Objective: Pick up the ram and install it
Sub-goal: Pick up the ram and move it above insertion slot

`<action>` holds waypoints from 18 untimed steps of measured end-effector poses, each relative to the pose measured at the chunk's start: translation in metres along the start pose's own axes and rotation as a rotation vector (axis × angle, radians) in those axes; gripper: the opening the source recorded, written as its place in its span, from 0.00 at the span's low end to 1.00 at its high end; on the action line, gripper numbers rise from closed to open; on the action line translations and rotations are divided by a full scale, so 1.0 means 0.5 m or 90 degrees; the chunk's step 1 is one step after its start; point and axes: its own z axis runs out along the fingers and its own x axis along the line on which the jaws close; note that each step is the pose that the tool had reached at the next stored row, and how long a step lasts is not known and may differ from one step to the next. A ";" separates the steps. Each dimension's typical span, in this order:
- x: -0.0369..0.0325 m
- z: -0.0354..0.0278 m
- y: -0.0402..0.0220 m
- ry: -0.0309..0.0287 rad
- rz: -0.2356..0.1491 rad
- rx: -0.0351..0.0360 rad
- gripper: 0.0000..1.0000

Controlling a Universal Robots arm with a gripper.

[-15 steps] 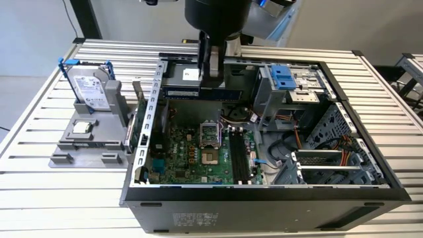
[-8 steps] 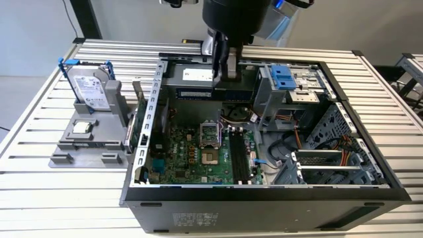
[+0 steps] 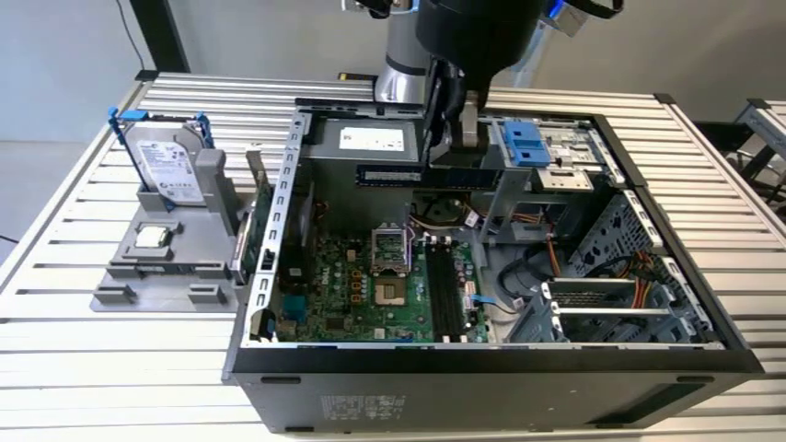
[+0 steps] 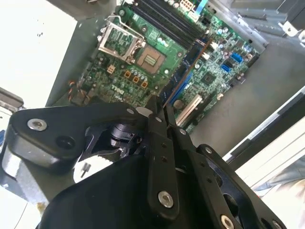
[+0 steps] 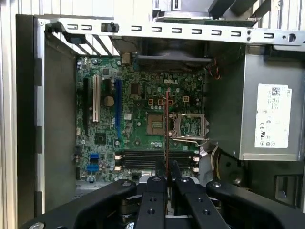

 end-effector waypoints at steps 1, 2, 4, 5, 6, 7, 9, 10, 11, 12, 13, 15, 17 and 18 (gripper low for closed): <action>0.000 0.000 -0.006 0.0000 0.000 0.0000 0.00; 0.000 0.000 -0.014 0.0000 0.000 0.0000 0.00; 0.000 -0.001 -0.028 0.0001 0.000 0.0000 0.00; 0.000 -0.001 -0.036 0.0000 0.000 0.0000 0.00; 0.000 -0.001 -0.042 0.0000 0.000 0.0000 0.00; 0.000 -0.002 -0.048 0.0000 0.000 0.0000 0.00; 0.000 -0.002 -0.059 0.0001 0.000 0.0000 0.00; 0.000 -0.002 -0.064 0.0000 0.000 0.0000 0.00; 0.000 -0.002 -0.069 0.0001 0.000 0.0000 0.00; 0.000 -0.002 -0.073 0.0001 0.000 0.0000 0.00; 0.000 -0.002 -0.077 0.0002 0.001 0.0000 0.00; 0.000 -0.003 -0.086 0.0002 0.003 0.0000 0.00; 0.000 -0.003 -0.095 0.0000 0.005 0.0001 0.00; 0.000 -0.003 -0.100 0.0000 0.006 0.0002 0.00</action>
